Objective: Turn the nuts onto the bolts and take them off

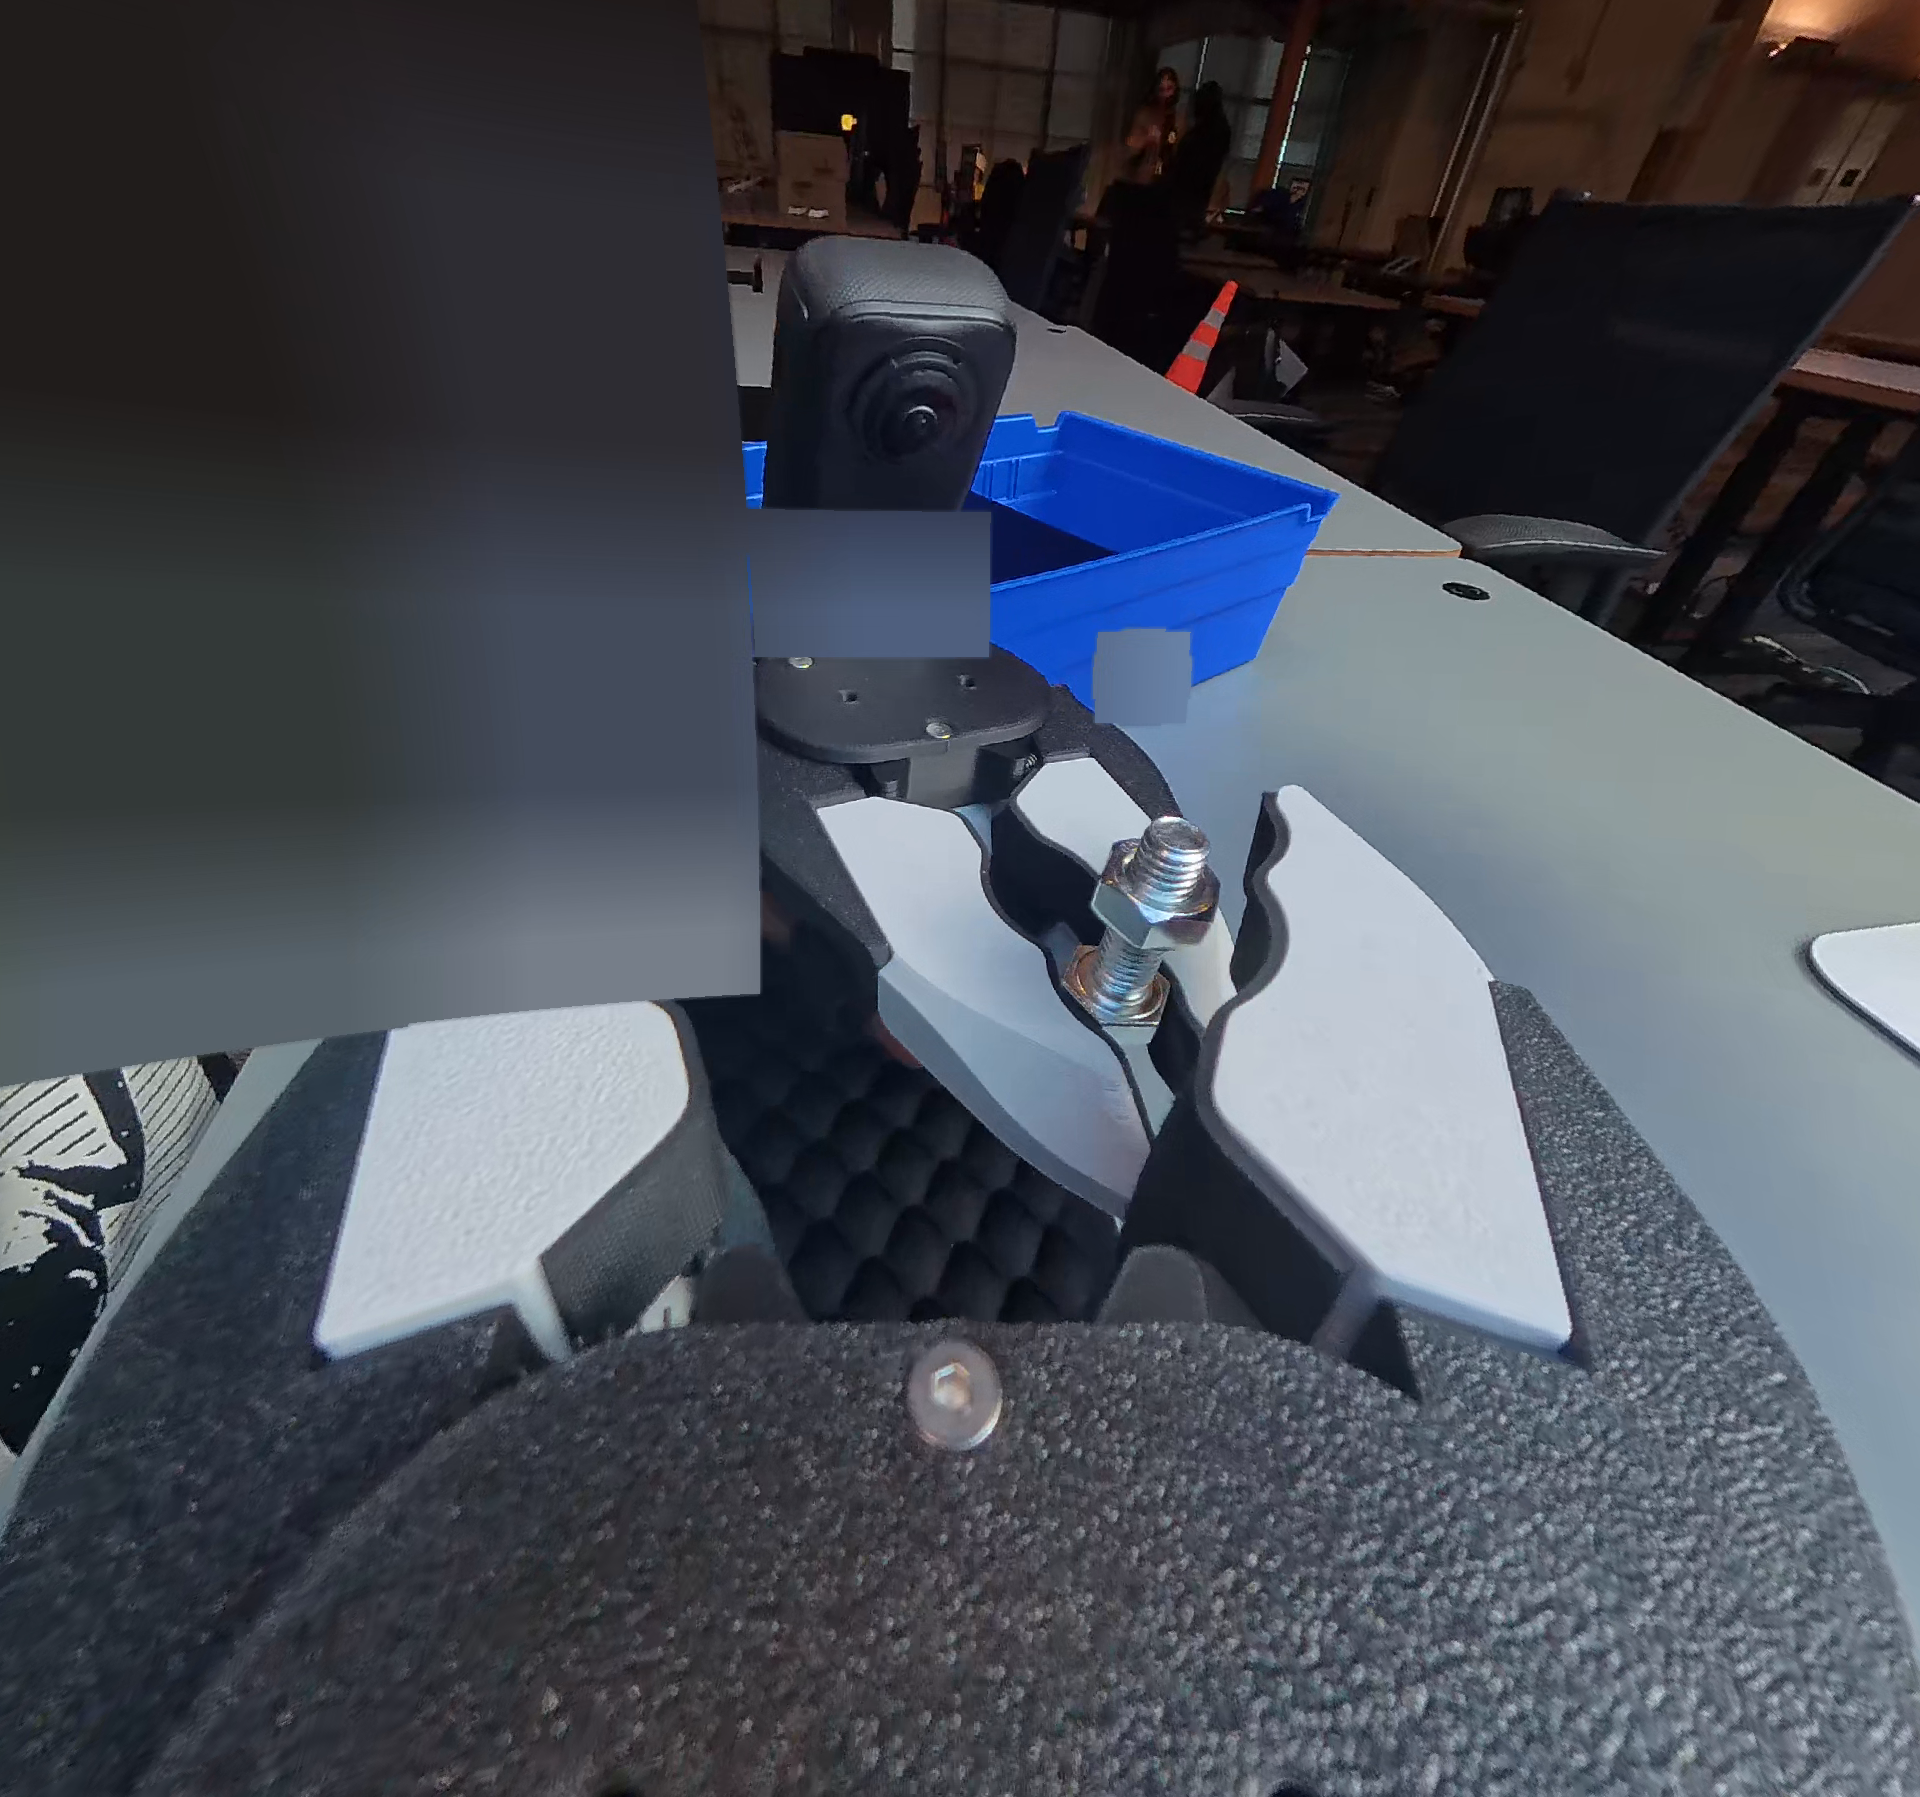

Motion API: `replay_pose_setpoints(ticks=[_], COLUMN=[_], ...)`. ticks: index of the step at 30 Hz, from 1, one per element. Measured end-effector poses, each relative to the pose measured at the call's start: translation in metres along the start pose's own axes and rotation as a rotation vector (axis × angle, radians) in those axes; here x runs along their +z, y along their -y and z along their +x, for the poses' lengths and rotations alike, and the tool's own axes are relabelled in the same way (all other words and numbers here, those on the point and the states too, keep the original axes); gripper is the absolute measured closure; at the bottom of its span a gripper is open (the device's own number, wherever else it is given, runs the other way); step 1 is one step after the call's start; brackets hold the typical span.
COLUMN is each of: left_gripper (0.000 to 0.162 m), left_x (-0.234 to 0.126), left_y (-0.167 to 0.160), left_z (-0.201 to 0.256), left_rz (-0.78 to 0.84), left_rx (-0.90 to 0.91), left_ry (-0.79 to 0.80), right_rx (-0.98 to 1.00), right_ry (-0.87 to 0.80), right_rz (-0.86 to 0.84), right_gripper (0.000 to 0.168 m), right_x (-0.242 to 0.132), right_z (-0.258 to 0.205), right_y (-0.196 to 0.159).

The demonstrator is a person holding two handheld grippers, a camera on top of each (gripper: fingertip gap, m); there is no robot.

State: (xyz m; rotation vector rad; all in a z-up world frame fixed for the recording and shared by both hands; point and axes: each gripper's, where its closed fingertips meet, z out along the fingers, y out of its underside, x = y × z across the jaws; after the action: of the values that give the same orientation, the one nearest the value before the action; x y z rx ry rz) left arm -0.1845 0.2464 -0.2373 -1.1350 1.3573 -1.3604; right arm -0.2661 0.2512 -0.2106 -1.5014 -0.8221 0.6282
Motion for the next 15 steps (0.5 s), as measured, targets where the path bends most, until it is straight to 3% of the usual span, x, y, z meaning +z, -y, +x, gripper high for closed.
replay_pose_setpoints(ticks=[15], left_gripper=[0.148], left_x=[-0.001], left_y=[0.001], left_z=[-0.001], left_rz=[0.005], left_rx=[0.001], left_ry=[0.011], right_rx=[0.023], right_ry=[-0.041], right_rz=[0.000], right_gripper=[0.080], right_x=[-0.032], right_z=[-0.010], right_y=[0.001])
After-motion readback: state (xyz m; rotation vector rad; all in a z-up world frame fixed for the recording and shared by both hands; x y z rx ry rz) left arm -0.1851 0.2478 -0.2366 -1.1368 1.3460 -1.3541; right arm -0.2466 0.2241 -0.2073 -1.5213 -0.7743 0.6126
